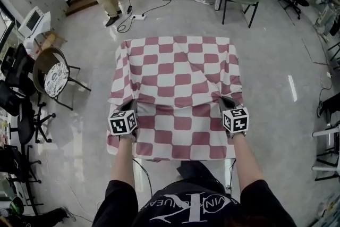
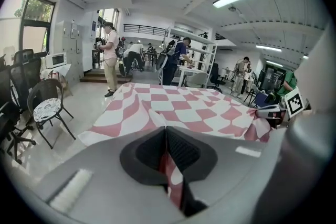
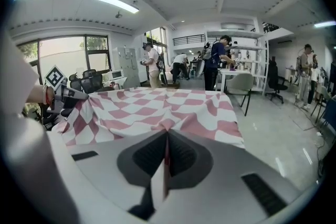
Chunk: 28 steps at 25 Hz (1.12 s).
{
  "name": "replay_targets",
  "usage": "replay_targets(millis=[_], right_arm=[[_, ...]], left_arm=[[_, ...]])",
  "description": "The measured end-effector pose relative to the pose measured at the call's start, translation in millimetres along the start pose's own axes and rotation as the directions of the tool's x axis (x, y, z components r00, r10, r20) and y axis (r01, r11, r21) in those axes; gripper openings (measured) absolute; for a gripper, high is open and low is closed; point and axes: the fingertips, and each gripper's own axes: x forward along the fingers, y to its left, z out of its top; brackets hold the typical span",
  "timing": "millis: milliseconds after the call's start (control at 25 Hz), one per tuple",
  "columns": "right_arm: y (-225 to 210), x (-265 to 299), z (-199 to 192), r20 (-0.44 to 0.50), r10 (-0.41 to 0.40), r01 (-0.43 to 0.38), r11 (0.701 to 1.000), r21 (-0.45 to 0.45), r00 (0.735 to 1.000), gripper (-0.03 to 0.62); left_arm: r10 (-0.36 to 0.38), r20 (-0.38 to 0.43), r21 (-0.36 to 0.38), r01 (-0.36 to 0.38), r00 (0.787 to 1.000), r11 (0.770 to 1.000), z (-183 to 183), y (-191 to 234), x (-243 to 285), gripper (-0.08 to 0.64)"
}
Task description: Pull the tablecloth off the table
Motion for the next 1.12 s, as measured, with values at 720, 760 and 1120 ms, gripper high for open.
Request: replay_targets(millis=[720, 760, 1120], right_arm=[[-3.8, -81.5, -2.9, 0.056, -0.033, 0.033, 0.999, -0.002, 0.998, 0.011], [-3.2, -86.3, -3.8, 0.060, -0.033, 0.033, 0.999, -0.001, 0.998, 0.011], [1.8, -141.9, -28.8, 0.096, -0.049, 0.047, 0.999, 0.024, 0.994, 0.011]], left_arm=[[-0.034, 0.045, 0.042, 0.032, 0.998, 0.999, -15.6, -51.5, -69.3, 0.017], [-0.034, 0.047, 0.043, 0.032, 0.998, 0.999, -16.7, -54.3, -72.5, 0.018], [-0.052, 0.068, 0.083, 0.046, 0.996, 0.995, -32.5, -85.7, -111.5, 0.018]])
